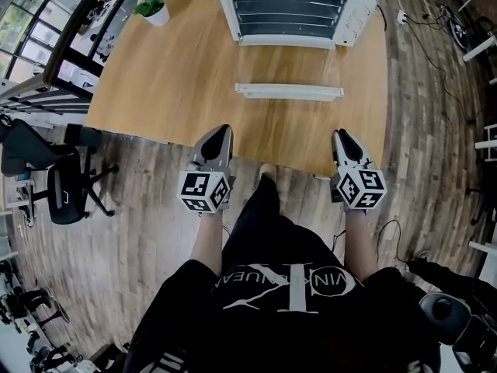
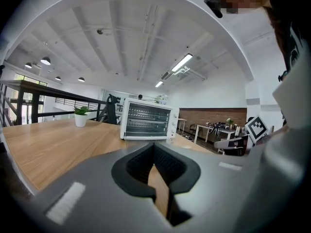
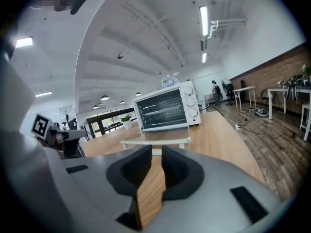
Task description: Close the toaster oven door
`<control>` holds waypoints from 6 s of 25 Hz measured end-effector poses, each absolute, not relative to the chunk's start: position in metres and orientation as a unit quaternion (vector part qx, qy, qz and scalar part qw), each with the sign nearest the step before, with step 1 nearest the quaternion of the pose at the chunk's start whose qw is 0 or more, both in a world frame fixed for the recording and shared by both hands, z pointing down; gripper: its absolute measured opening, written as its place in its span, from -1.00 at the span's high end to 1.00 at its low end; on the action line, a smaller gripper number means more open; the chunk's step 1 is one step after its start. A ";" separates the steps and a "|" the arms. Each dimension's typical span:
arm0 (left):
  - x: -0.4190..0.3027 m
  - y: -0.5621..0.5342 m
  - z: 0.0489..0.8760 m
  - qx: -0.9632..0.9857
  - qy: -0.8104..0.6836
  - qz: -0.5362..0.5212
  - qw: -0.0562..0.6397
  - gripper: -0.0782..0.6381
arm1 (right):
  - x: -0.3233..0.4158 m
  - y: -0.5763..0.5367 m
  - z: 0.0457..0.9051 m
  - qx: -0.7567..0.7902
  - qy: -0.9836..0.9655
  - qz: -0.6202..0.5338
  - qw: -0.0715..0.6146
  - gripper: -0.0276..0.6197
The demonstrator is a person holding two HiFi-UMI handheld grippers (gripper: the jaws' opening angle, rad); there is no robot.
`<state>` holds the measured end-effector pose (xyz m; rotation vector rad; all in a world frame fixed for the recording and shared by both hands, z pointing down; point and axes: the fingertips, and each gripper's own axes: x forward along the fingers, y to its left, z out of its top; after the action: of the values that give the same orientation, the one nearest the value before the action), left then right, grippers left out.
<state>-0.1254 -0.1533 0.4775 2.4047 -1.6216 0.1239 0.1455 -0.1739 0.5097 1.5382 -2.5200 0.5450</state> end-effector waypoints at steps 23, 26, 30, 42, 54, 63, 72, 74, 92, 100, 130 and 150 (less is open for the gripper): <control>-0.102 -0.251 0.507 0.854 -0.494 0.073 0.146 0.75 | 0.151 -0.263 0.568 0.554 -0.782 0.257 0.125 0.82; -0.099 -0.259 0.513 0.857 -0.487 0.078 0.150 0.75 | 0.151 -0.272 0.575 0.555 -0.778 0.265 0.130 0.82; -0.096 -0.269 0.520 0.858 -0.482 0.082 0.156 0.75 | 0.154 -0.283 0.585 0.561 -0.769 0.276 0.136 0.80; -0.105 -0.291 0.524 0.854 -0.487 0.080 0.163 0.75 | 0.155 -0.305 0.599 0.563 -0.759 0.283 0.163 0.76; -0.114 -0.287 0.526 0.847 -0.498 0.080 0.166 0.75 | 0.157 -0.311 0.597 0.576 -0.760 0.242 0.181 0.75; -0.124 -0.281 0.515 0.843 -0.510 0.061 0.162 0.75 | 0.155 -0.313 0.569 0.578 -0.771 0.210 0.168 0.75; -0.126 -0.279 0.499 0.842 -0.516 0.050 0.150 0.75 | 0.156 -0.319 0.538 0.582 -0.779 0.183 0.149 0.75; -0.125 -0.280 0.496 0.843 -0.516 0.048 0.147 0.75 | 0.156 -0.321 0.531 0.581 -0.781 0.180 0.143 0.75; -0.125 -0.293 0.464 0.845 -0.520 0.032 0.120 0.75 | 0.155 -0.338 0.487 0.576 -0.796 0.153 0.109 0.75; -0.128 -0.302 0.453 0.846 -0.521 0.024 0.111 0.75 | 0.153 -0.350 0.465 0.574 -0.800 0.144 0.094 0.75; -0.140 -0.346 0.430 0.849 -0.520 0.004 0.100 0.75 | 0.148 -0.404 0.410 0.581 -0.800 0.129 0.075 0.76; -0.153 -0.381 0.401 0.842 -0.526 0.009 0.116 0.75 | 0.144 -0.458 0.382 0.586 -0.792 0.140 0.099 0.76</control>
<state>-0.1533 -0.3811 0.4013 2.4677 -1.5409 0.0275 0.1444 -0.4581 0.3822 1.7345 -2.3413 0.4155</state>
